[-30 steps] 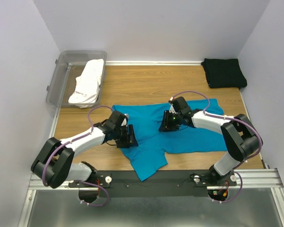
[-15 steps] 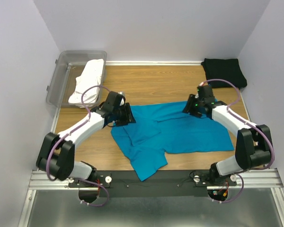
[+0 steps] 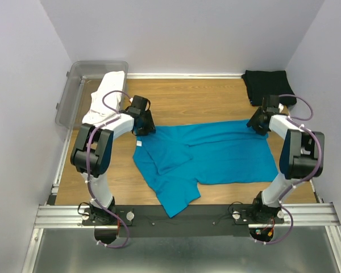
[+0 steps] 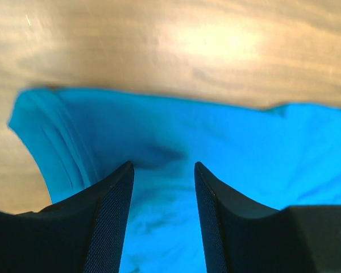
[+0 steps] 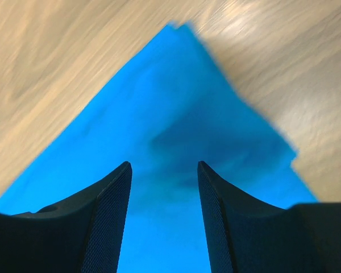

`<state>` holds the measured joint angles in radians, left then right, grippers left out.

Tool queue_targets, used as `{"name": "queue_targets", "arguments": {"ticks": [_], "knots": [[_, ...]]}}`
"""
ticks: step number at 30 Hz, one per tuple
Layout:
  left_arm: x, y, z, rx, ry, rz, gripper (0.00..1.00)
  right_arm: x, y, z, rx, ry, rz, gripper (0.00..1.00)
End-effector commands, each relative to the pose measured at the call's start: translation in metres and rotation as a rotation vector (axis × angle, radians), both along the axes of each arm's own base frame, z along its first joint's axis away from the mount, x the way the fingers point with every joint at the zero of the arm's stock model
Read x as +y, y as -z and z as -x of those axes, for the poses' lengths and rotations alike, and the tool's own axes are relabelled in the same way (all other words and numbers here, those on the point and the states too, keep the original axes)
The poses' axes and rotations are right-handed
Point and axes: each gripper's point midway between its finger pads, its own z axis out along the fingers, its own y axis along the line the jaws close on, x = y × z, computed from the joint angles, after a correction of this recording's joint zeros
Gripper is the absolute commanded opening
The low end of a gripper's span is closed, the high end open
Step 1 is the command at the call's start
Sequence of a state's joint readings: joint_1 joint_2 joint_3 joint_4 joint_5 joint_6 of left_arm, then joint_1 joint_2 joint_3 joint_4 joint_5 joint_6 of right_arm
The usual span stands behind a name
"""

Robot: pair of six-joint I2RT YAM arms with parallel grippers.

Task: Fold and stack the t-shirts
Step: Fold the tshirt

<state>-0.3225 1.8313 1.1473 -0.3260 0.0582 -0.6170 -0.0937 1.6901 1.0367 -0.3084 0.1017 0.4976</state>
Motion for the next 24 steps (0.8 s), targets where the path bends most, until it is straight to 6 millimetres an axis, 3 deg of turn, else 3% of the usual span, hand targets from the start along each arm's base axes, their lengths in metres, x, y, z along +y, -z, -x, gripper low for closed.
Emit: {"name": "queue_targets", "arguments": {"ticks": [1,7,13,17,19,20,24], "knots": [[0.024,0.023,-0.007,0.038,-0.073,-0.089,0.54,-0.029,0.026,-0.017,0.013,0.15,-0.014,0.57],[0.028,0.041,-0.021,0.084,-0.099,-0.092,0.54,-0.059,0.056,-0.028,0.003,0.302,-0.058,0.57],[0.022,0.04,-0.058,0.085,-0.068,-0.063,0.53,-0.08,0.068,-0.044,0.006,0.321,-0.037,0.57],[0.019,0.024,-0.097,0.027,-0.055,-0.056,0.53,-0.078,0.056,-0.063,-0.033,0.275,-0.056,0.59],[0.019,0.012,-0.102,0.014,-0.052,-0.057,0.56,-0.069,0.041,-0.072,-0.068,0.225,-0.096,0.63],[0.018,-0.003,-0.106,-0.016,-0.049,-0.051,0.59,-0.065,0.023,-0.076,-0.104,0.194,-0.102,0.64],[0.024,-0.049,-0.097,-0.097,-0.063,-0.051,0.65,-0.053,-0.018,-0.067,-0.142,0.147,-0.105,0.73]]}}
